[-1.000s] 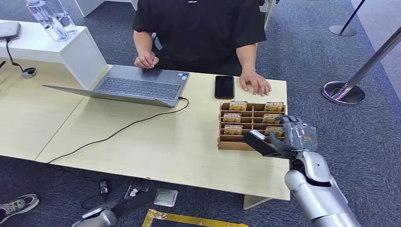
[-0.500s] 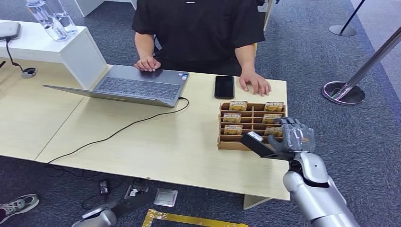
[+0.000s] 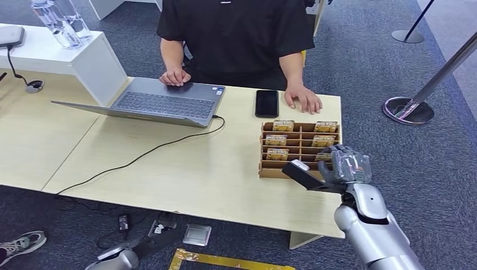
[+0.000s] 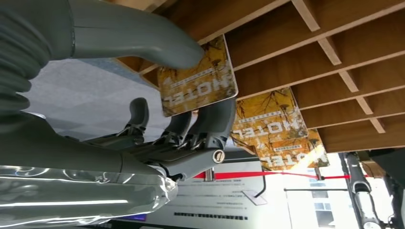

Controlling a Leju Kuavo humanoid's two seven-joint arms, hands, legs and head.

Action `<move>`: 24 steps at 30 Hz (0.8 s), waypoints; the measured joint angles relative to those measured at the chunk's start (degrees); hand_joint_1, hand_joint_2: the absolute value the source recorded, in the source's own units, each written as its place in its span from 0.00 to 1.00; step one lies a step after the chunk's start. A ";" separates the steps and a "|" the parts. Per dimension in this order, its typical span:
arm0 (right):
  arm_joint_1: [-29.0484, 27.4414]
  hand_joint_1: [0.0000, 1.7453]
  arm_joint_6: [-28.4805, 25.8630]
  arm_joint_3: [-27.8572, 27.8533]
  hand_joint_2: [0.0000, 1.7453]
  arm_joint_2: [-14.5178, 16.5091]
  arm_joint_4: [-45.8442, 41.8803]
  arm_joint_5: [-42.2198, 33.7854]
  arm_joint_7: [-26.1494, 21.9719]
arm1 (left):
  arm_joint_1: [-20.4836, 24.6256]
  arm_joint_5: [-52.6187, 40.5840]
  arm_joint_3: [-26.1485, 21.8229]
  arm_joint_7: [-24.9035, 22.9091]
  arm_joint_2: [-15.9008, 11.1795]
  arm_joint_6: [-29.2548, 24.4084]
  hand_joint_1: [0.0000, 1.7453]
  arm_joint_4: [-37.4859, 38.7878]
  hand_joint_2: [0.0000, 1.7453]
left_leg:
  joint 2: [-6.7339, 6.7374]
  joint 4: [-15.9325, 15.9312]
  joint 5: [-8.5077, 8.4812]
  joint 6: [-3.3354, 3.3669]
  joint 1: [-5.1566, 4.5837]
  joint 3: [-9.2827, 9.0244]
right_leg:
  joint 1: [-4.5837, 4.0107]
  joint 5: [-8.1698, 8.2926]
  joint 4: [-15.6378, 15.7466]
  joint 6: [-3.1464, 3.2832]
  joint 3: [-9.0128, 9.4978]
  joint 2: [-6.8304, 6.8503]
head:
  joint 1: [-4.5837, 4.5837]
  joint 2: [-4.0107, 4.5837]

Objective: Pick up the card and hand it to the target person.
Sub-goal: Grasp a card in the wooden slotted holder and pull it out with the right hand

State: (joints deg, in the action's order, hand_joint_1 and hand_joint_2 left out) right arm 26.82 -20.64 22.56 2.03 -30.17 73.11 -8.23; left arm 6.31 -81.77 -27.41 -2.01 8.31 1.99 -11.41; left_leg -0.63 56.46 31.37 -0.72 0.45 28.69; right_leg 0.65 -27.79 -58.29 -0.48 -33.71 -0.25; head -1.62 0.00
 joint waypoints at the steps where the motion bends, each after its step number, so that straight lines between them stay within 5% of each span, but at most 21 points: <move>1: -0.03 0.75 0.01 0.00 1.00 0.01 0.07 0.01 0.06 | 0.00 0.00 0.00 0.00 0.00 0.00 0.00 0.00 0.00 | 0.00 0.00 0.00 0.00 0.00 0.00 | 0.00 0.00 0.00 0.00 0.00 0.00 | 0.01 0.00; 3: -0.01 0.85 0.01 0.00 1.00 0.01 0.15 0.04 0.14 | 0.00 0.00 0.00 0.03 0.00 0.01 0.00 0.00 0.00 | 0.00 0.00 0.00 0.00 0.00 0.00 | 0.00 0.00 0.00 0.00 0.00 0.00 | 0.01 0.00; 11: 0.04 0.92 -0.71 0.01 1.00 0.05 0.18 0.15 0.02 | 0.00 -0.01 0.06 2.15 0.00 -0.35 0.00 0.00 0.00 | 0.01 0.00 0.00 0.00 0.00 -0.03 | 0.00 0.00 0.01 0.00 0.02 0.00 | 0.01 0.00; 15: 0.00 0.99 -1.31 0.01 1.00 0.10 0.18 0.05 -0.39 | 0.00 -0.01 0.16 3.38 0.00 -0.81 0.00 0.00 1.00 | 0.01 0.01 0.00 0.00 0.00 -0.04 | 0.00 0.01 0.00 0.00 0.03 0.00 | 0.02 0.00; 24: -0.02 1.00 -2.55 -0.01 1.00 0.25 0.18 -0.47 -1.51 | -0.01 -0.68 1.10 3.54 0.00 -2.23 0.00 0.00 1.00 | 0.00 0.00 0.00 0.00 0.00 -0.01 | 0.00 0.01 0.00 0.01 0.02 0.00 | 0.03 0.00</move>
State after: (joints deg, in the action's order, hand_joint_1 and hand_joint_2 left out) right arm 26.80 -23.19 22.55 2.28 -29.99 72.64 -9.73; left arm 6.30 -82.45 -26.31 1.53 8.31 -0.24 -11.41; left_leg -0.62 56.47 31.37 -0.72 0.45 28.69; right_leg 0.65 -27.78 -58.29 -0.48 -33.69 -0.25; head -1.60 0.00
